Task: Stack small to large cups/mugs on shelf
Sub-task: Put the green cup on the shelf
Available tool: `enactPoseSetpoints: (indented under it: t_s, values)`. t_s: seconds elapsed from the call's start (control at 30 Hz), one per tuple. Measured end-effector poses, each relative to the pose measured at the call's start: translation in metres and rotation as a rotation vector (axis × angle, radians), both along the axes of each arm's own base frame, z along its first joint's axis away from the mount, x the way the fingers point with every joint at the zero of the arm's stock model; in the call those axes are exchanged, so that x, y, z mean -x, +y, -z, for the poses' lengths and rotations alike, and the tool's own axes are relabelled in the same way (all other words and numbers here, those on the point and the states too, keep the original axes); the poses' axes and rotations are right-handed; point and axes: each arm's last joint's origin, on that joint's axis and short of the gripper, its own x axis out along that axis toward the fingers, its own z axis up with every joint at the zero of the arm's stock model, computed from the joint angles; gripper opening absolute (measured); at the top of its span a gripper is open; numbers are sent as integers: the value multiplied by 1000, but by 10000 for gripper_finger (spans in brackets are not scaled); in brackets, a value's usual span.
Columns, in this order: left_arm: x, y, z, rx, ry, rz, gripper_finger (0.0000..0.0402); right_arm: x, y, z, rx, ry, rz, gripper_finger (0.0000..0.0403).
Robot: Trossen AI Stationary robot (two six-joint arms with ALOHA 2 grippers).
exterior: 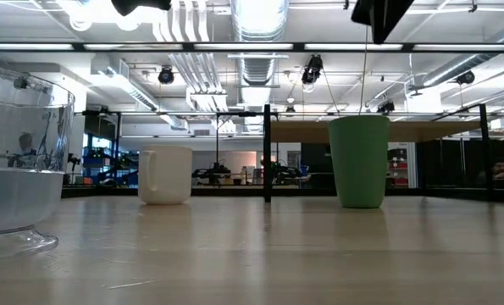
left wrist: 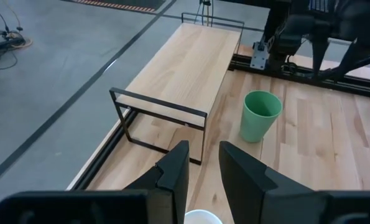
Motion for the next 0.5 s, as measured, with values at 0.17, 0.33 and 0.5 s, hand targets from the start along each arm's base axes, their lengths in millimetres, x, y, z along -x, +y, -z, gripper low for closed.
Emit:
enactPoseSetpoints:
  t_s: [0.17,0.33,0.5]
  values:
    - [1,0,0,-1,-2,0,75,-17,1,21,12,88,27,151]
    - [3,-1,-1,-2,-7,0,75,-32,3,42,35,157,17,144]
    - [7,-2,-3,-5,-19,0,75,-43,2,58,131,199,18,134]
